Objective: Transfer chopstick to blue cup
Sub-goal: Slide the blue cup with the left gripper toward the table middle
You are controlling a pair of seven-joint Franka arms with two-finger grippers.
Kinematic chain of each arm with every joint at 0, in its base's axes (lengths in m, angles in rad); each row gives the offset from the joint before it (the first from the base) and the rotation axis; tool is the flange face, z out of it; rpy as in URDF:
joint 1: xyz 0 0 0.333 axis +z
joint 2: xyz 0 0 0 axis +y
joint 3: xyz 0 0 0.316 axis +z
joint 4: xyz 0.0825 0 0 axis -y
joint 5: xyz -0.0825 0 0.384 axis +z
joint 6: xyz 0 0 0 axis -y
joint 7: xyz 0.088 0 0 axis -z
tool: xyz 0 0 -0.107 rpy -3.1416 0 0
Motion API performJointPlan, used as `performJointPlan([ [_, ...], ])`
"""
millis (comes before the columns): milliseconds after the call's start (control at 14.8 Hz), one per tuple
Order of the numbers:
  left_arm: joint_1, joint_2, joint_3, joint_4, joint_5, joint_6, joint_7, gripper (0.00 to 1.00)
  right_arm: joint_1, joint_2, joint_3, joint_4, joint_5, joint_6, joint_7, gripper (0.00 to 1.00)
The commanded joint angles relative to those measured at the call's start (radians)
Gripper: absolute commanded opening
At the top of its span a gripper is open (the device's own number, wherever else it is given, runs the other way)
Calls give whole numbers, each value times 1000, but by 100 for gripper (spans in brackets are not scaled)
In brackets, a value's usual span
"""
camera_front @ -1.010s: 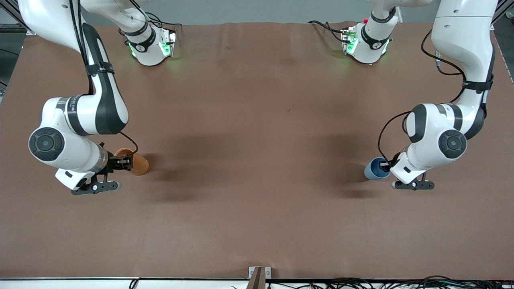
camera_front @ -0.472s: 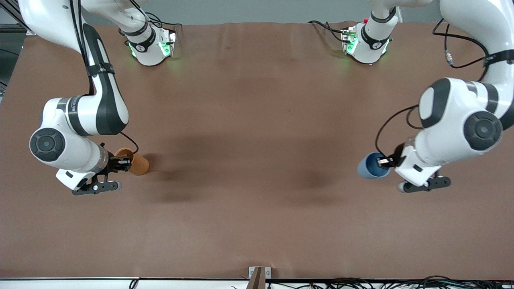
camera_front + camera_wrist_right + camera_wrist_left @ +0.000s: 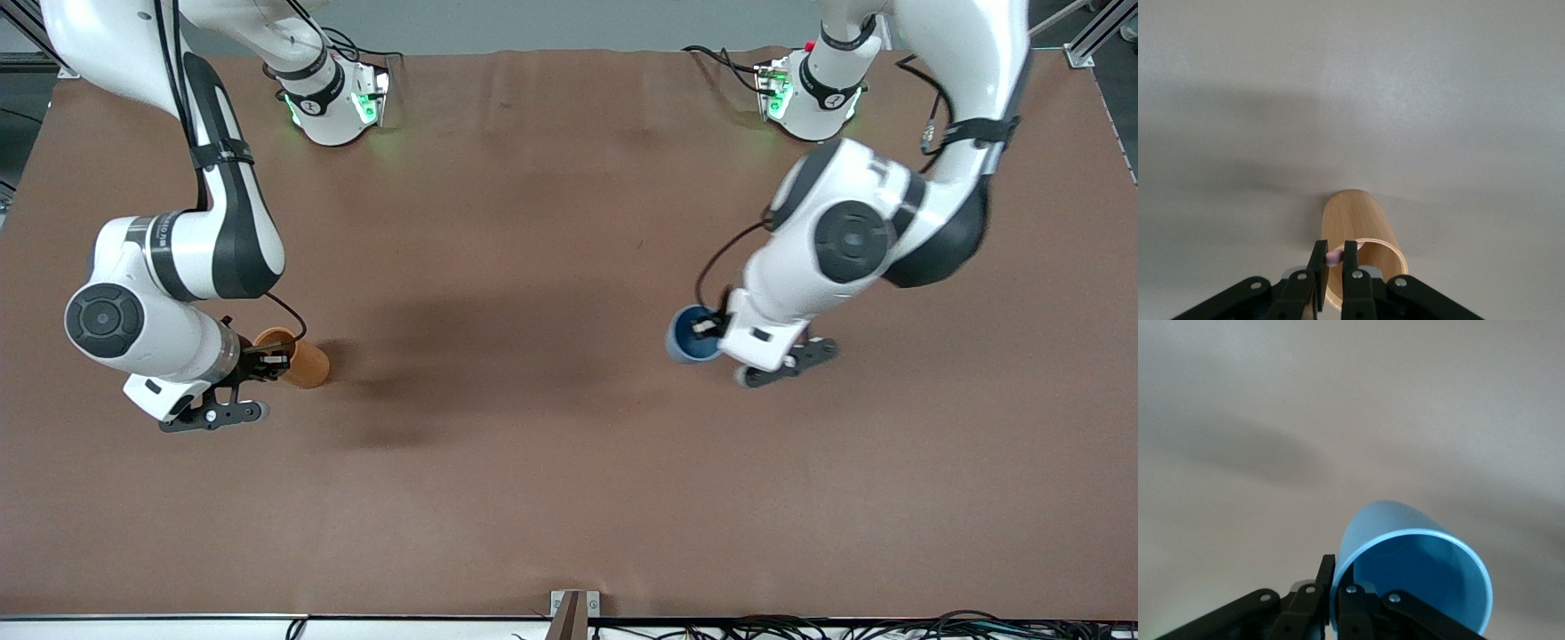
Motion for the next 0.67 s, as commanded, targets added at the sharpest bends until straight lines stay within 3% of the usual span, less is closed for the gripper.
performJointPlan([
  [0,-53,109,-53,70,72,72,-160,0,2,-2,-4,-5,2,3,3,10],
  [337,-112,238,-113,68,191,221,-361,0,0,-5,-4,1,2,-8,3,6],
  [606,-119,293,-145,65,270,253,-440,0,-2,-20,-6,17,-7,-57,4,5],
])
